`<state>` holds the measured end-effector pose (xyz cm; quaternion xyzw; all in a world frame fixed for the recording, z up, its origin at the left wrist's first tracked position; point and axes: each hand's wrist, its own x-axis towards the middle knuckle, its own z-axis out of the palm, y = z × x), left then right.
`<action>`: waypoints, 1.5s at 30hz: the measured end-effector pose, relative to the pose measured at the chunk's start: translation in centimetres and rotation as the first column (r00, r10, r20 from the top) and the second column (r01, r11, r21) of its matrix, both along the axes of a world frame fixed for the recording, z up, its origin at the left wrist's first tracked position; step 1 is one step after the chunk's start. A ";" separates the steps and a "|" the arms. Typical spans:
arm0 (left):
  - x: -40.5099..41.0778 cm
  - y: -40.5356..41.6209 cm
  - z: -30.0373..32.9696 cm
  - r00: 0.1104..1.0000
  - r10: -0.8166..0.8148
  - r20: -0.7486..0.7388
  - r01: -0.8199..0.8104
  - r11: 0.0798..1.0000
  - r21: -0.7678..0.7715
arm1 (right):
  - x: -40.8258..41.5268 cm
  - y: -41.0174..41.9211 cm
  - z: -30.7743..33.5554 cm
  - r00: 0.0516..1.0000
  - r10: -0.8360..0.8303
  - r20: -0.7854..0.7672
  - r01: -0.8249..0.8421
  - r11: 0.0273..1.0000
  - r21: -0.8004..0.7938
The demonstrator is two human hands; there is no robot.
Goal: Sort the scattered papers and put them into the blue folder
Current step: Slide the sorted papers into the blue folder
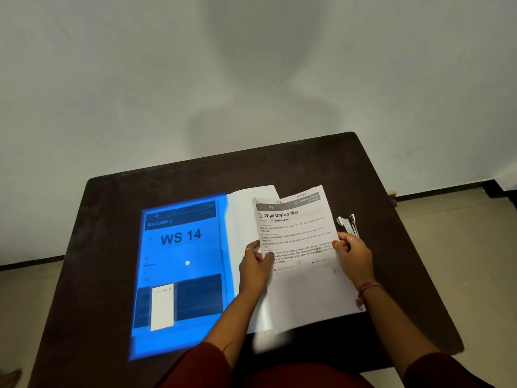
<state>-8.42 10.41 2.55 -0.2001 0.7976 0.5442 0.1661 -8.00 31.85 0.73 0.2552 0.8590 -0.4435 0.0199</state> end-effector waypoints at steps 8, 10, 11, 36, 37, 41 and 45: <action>0.1 0.6 0.9 1.000 0.027 0.007 -0.028 0.972 0.234 | 0.9 0.4 -0.4 0.999 -0.032 -0.004 0.032 0.997 -0.069; 0.4 0.4 1.1 0.999 0.055 0.003 -0.053 0.946 0.319 | 1.0 0.5 -0.2 0.999 -0.046 -0.011 0.044 0.995 -0.095; 0.6 0.3 1.1 0.999 0.052 -0.003 -0.048 0.937 0.347 | 1.0 0.6 -0.1 0.999 -0.045 -0.024 0.042 0.993 -0.108; 3.4 -6.3 0.6 0.965 -0.107 0.239 0.238 0.739 -0.630 | 4.9 -0.6 0.2 0.987 0.154 0.035 -0.113 0.844 -0.523; 3.6 -6.3 0.3 0.954 -0.122 0.272 0.272 0.731 -0.626 | 4.9 -0.6 0.3 0.986 0.162 0.047 -0.113 0.841 -0.528; 4.1 -6.4 0.0 0.954 -0.170 0.246 0.291 0.721 -0.629 | 4.5 -0.1 1.3 0.969 0.220 0.109 -0.122 0.818 -0.562; 4.0 -6.4 -0.5 0.938 -0.316 0.141 0.319 0.631 -0.708 | 3.8 0.5 2.1 0.923 0.344 0.175 -0.198 0.811 -0.550</action>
